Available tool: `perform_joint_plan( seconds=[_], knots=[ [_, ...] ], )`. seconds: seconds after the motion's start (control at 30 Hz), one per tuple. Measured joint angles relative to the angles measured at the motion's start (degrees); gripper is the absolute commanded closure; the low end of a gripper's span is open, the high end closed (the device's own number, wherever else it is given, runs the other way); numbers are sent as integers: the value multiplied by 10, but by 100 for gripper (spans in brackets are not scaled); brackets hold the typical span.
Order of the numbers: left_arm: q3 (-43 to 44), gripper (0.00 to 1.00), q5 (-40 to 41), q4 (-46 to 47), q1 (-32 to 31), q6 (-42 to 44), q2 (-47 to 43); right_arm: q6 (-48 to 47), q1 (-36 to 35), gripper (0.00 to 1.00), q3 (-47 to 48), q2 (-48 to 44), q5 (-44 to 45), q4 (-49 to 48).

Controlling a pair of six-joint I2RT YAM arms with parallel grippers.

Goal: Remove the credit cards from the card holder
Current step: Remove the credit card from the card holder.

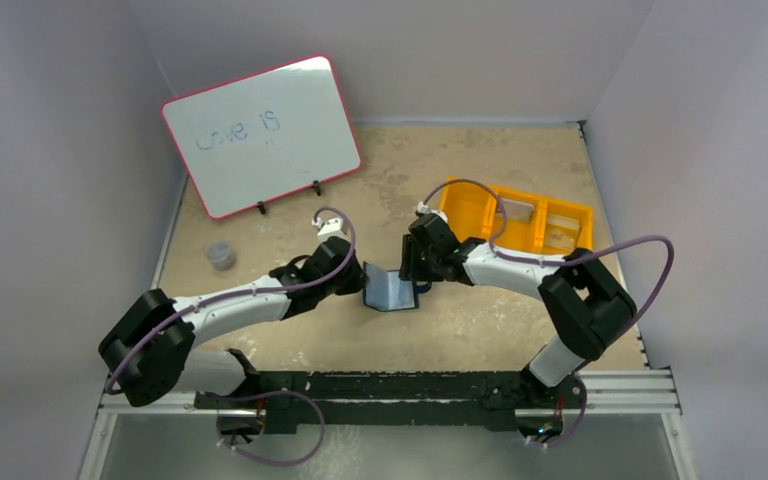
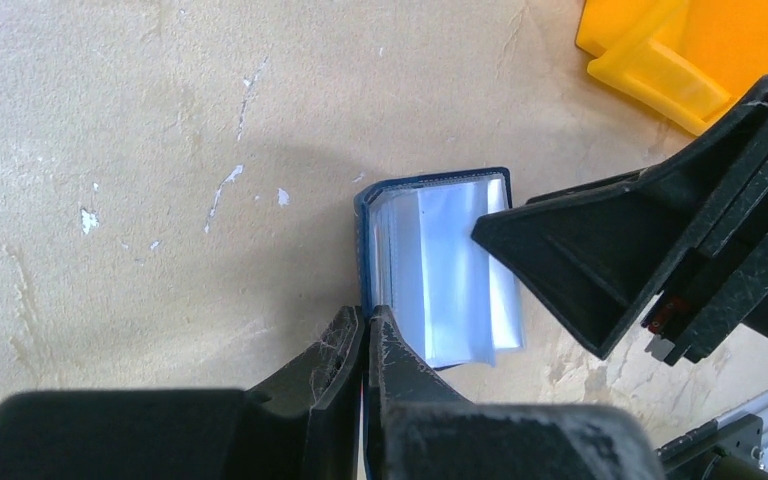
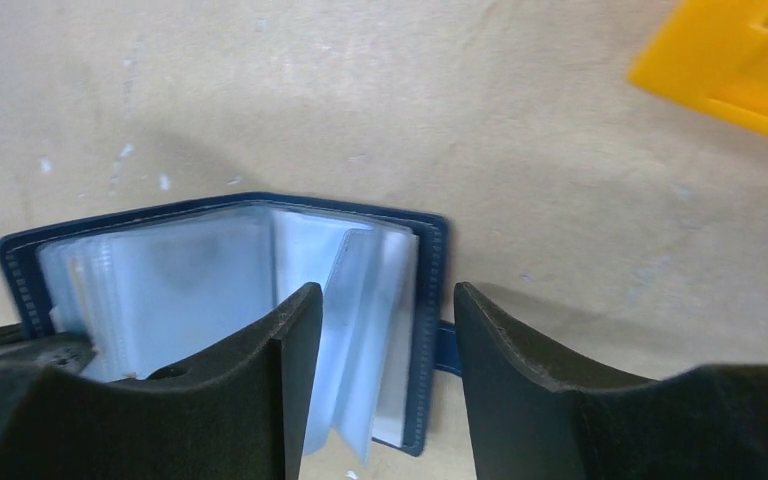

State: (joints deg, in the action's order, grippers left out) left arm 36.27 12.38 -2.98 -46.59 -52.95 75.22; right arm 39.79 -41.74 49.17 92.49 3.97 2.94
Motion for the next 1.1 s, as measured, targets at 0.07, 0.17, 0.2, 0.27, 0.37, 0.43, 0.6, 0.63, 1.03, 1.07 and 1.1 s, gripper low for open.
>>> perform_joint_plan(
  seconds=[0.07,0.17,0.2,0.27,0.37,0.43,0.6,0.63,1.03,1.07,1.1],
  knots=[
    [0,100,3,-2,0,0,0,-4,1,46,8,0,27,26],
    [0,100,7,-2,0,0,0,-12,3,45,23,0,61,65],
    [0,100,8,-3,0,0,0,-15,4,45,27,-2,69,76],
    [0,100,9,-4,0,0,0,-18,5,45,30,-17,74,91],
    [0,100,9,-5,0,0,0,-19,6,44,30,-61,69,100],
    [0,100,9,-5,0,0,0,-19,6,43,30,-90,58,90],
    [0,100,9,-5,0,0,0,-21,6,43,30,-123,-13,1],
    [0,100,9,-5,0,0,0,-20,6,43,29,-118,-32,-17],
    [0,100,9,0,0,0,0,-17,2,41,23,7,-155,-93],
    [0,100,9,1,0,0,0,-17,1,41,22,11,-155,-93],
    [0,100,9,1,0,0,0,-17,1,41,21,13,-156,-94]
  ],
)
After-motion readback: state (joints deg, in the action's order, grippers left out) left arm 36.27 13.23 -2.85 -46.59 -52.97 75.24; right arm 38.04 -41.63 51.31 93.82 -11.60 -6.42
